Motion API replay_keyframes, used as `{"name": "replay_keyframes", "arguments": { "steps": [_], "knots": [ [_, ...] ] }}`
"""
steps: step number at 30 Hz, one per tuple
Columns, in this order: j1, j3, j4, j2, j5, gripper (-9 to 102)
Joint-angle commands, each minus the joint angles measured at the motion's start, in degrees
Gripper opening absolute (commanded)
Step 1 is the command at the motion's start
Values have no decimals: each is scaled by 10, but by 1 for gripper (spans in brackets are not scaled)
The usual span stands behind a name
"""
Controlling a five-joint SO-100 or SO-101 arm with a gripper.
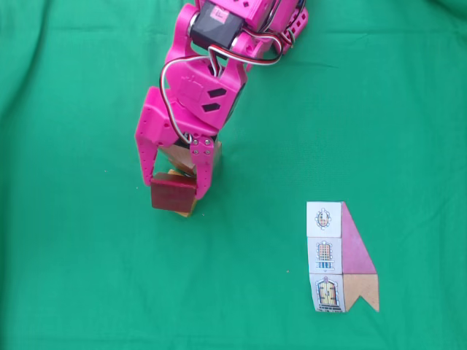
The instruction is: Grasp some building blocks and build the house on the picture.
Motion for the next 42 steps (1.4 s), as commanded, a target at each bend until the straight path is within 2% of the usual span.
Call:
{"name": "replay_keyframes", "arguments": {
  "steps": [1, 11, 19, 42],
  "knots": [
    [1, -52, -8, 16, 4, 24],
    [2, -78, -4, 15, 9, 24],
    [2, -78, -1, 15, 103, 24],
    [3, -32, 3, 16, 105, 24]
  ]
}}
